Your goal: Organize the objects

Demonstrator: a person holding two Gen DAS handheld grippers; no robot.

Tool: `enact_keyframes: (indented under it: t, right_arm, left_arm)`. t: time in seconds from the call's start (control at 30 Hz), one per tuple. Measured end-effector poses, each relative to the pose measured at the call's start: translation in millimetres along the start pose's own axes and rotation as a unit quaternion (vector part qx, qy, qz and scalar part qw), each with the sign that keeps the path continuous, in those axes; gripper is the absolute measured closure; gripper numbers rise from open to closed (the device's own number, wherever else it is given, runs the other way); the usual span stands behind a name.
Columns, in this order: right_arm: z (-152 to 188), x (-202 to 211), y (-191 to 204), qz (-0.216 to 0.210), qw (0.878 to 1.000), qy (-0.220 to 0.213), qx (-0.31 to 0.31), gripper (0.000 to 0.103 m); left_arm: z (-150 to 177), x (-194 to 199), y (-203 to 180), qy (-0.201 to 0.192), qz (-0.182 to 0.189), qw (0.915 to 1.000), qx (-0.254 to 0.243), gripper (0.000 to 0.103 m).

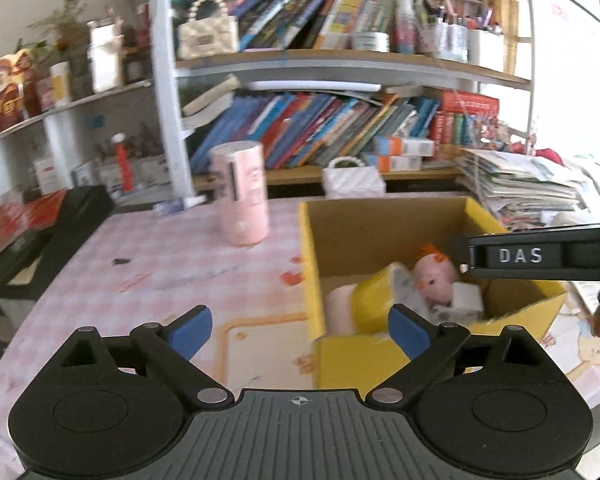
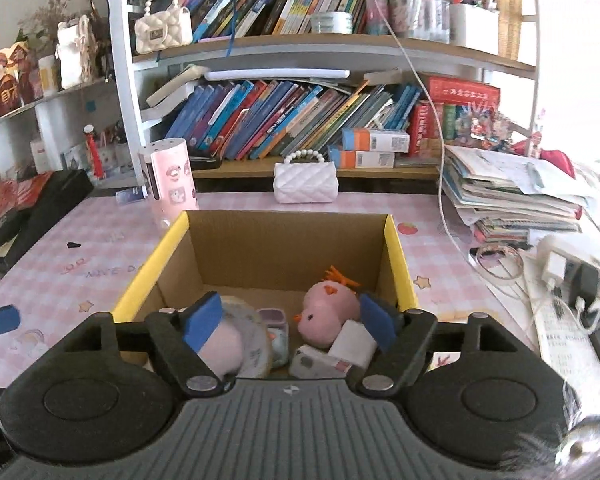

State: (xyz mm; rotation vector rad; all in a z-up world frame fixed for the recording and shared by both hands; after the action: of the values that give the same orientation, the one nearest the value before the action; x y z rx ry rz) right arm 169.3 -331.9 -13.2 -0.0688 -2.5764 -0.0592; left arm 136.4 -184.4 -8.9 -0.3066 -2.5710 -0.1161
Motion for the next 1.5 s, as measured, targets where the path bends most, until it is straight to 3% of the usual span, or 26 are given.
enact_keyframes:
  t: [0.43, 0.77, 1.5]
  right_arm:
    - [50, 48, 90, 0.034, 0.999, 0.006, 0.0, 0.011]
    - [77, 68, 131, 0.047, 0.999, 0.022, 0.005, 0.007]
    - [108, 74, 158, 0.065, 0.996, 0.061, 0.0, 0.002]
  left_arm:
    - [34, 40, 66, 0.02, -0.037, 0.9991, 0.008, 0.003]
    - [62, 51, 88, 0.048, -0.026, 0.9983, 0.02, 0.003]
    - [93, 57, 106, 0.099, -0.047, 0.9936, 0.027, 0.003]
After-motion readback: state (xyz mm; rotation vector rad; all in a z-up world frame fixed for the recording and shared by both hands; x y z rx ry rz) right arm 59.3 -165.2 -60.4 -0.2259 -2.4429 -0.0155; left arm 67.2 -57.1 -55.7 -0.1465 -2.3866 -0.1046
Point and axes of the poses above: each gripper's, at about its wrist camera, not at the fingertips, and x roughly against the way its jaws point, y to its left, z to its underside, the point moved 7 cm from there along -x, roughly the way its jaws point, and after that the axes turned 3 degrees about z, right-handed, at the moved point
